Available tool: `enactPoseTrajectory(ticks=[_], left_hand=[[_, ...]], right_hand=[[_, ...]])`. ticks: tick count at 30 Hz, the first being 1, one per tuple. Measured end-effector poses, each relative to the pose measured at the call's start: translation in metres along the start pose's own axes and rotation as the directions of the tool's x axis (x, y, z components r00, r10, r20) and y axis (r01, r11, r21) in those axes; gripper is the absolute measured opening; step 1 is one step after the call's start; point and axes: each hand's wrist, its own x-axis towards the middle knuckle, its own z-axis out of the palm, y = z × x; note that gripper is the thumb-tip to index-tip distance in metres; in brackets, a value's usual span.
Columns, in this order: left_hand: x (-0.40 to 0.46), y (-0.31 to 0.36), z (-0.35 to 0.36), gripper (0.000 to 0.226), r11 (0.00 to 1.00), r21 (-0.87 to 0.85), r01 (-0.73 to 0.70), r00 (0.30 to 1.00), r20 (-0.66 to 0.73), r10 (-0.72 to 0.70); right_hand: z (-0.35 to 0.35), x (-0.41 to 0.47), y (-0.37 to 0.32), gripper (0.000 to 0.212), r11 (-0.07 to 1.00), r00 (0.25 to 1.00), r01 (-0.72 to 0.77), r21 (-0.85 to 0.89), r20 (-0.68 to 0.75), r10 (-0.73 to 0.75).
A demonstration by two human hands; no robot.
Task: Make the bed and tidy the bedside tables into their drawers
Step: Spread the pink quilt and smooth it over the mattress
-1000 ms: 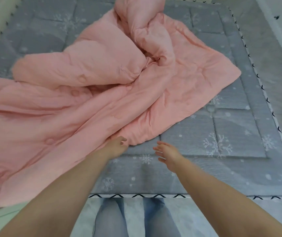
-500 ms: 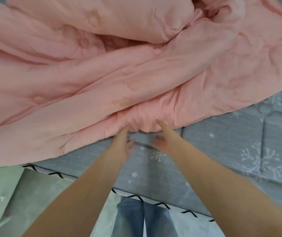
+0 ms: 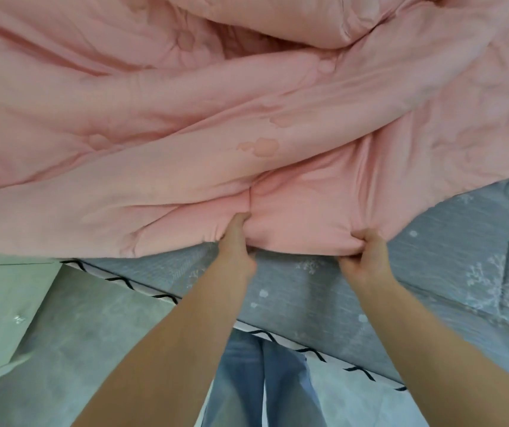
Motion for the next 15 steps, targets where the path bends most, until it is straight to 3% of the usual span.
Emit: enactPoseTrajectory(ticks=[4,6,10,15], left_hand=[[-0.027,-0.030,-0.007,0.065,0.992,-0.100,0.073,0.996,0.059,-0.067],[-0.037,-0.043,-0.012,0.065,0.992,-0.088,0.087,0.995,0.057,-0.082],[-0.048,-0.056,-0.023,0.061,0.996,-0.040,0.082,0.995,0.060,-0.079],[-0.060,-0.091,-0.042,0.082,0.998,0.008,0.056,0.998,0.018,-0.056]], right_hand=[[0.008,-0.019,-0.014,0.042,1.000,1.000,-0.004,0.013,0.002,0.004],[0.014,-0.031,-0.017,0.037,0.996,1.000,0.024,-0.084,0.003,-0.024],[0.000,-0.048,-0.008,0.071,0.961,0.979,0.125,-0.246,-0.126,-0.159],[-0.066,-0.072,0.015,0.039,0.937,0.923,0.191,-0.293,-0.271,-0.273]])
